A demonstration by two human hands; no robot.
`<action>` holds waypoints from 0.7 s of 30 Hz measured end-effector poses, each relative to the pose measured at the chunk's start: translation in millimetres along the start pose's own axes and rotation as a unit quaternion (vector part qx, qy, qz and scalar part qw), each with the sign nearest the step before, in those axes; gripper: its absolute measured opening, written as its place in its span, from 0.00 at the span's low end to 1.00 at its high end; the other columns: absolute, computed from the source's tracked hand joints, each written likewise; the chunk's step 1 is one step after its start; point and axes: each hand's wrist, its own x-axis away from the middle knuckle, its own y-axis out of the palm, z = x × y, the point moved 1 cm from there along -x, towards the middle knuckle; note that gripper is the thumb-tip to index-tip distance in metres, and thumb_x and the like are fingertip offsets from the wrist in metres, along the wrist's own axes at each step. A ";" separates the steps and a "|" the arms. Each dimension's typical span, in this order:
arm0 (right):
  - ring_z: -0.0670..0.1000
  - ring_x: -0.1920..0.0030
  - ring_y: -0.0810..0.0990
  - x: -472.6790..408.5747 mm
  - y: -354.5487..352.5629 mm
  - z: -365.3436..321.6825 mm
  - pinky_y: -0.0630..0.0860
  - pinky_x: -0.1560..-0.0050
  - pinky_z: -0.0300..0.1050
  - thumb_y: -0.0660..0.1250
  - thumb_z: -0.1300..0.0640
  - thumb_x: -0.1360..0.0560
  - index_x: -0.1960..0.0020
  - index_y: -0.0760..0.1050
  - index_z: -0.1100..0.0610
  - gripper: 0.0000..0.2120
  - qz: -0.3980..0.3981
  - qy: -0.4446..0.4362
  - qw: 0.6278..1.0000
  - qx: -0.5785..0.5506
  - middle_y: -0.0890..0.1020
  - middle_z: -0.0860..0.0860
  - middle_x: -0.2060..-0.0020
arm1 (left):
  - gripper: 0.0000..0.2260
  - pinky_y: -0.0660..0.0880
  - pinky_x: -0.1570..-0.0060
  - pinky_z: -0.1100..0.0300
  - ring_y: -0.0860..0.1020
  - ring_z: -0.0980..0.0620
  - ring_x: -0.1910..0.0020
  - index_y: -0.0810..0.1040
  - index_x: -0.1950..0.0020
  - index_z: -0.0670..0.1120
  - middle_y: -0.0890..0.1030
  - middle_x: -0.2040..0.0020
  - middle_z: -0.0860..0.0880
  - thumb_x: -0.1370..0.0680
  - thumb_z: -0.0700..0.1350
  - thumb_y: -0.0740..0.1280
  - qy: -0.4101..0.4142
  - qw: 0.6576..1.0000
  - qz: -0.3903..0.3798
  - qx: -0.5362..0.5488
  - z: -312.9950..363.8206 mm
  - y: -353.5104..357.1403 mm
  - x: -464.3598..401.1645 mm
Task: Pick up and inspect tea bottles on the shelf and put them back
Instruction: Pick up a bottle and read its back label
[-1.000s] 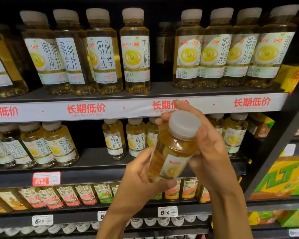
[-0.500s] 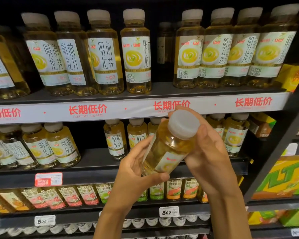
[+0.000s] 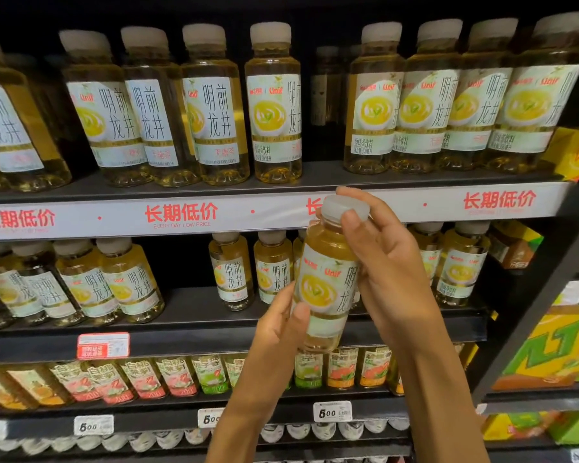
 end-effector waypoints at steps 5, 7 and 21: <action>0.49 0.47 0.82 -6.8 -3.4 -1.2 0.78 0.47 0.40 0.68 0.47 0.29 0.40 0.76 0.55 0.21 -0.006 0.031 0.999 -0.037 0.84 0.51 0.48 | 0.26 0.80 0.53 0.56 0.83 0.47 0.48 0.80 0.40 0.53 0.83 0.45 0.44 0.26 0.67 0.55 -0.056 0.994 0.033 0.090 -2.9 0.7 3.5; 0.51 0.46 0.83 -10.6 -3.7 -1.9 0.78 0.45 0.43 0.66 0.46 0.29 0.40 0.77 0.57 0.22 -0.036 0.058 0.997 -0.048 0.84 0.53 0.48 | 0.25 0.79 0.58 0.57 0.84 0.46 0.54 0.80 0.41 0.54 0.84 0.48 0.41 0.26 0.67 0.54 -0.066 0.992 0.006 0.103 -5.9 2.2 4.6; 0.48 0.51 0.83 -12.8 8.3 -13.9 0.78 0.52 0.38 0.70 0.48 0.31 0.42 0.77 0.55 0.20 -0.013 0.003 1.000 0.004 0.85 0.52 0.52 | 0.16 0.67 0.54 0.82 0.72 0.79 0.48 0.70 0.43 0.65 0.77 0.51 0.76 0.26 0.69 0.54 -0.001 0.995 0.078 -0.059 13.5 15.4 0.5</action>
